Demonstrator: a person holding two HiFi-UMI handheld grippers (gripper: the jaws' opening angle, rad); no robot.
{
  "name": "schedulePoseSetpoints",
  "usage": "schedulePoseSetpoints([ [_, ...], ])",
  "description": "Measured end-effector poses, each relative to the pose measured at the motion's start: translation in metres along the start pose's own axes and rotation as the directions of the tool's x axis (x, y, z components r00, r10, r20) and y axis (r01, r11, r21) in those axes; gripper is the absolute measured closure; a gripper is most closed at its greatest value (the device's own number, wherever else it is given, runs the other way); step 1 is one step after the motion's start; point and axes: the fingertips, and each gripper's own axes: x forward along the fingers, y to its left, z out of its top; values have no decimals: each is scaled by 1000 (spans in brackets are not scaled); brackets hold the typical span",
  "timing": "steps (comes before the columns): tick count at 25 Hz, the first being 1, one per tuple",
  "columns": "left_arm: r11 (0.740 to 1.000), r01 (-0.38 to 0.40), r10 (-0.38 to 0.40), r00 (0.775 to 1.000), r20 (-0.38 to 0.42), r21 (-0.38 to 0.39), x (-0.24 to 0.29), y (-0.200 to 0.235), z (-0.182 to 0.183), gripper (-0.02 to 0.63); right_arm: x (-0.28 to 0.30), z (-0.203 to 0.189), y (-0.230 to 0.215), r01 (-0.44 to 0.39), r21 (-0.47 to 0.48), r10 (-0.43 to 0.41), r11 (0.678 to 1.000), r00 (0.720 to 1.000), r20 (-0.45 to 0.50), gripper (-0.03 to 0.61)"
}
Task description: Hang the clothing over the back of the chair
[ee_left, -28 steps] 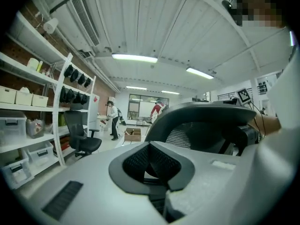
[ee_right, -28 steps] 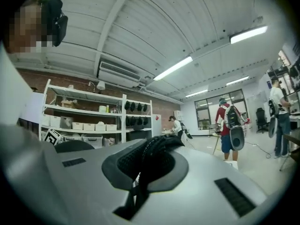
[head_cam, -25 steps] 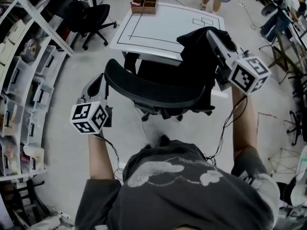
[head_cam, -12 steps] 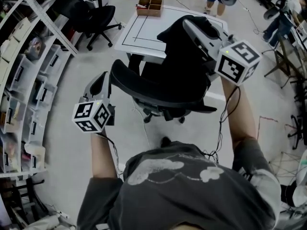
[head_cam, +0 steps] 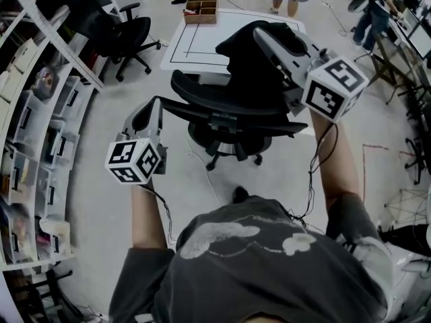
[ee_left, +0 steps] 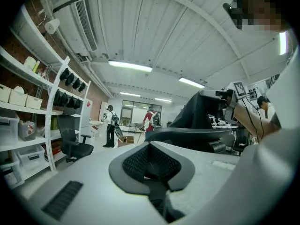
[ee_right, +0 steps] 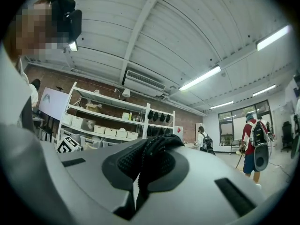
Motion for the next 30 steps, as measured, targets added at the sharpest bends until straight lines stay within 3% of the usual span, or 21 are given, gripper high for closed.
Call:
schedulePoseSetpoints([
  [6, 998, 64, -64, 998, 25, 14, -33, -16, 4, 612, -11, 14, 67, -24, -47, 25, 999, 1000, 15, 583],
  [13, 996, 84, -85, 995, 45, 10, -87, -16, -1, 612, -26, 35, 134, -45, -71, 52, 996, 994, 92, 583],
  [22, 992, 128, -127, 991, 29, -10, -164, -24, -27, 612, -52, -3, 227, -48, -137, 52, 989, 998, 24, 584],
  [30, 982, 190, -189, 982, 11, -13, -206, -28, -39, 612, -66, -24, 278, 4, -107, -5, 994, 1000, -7, 584],
])
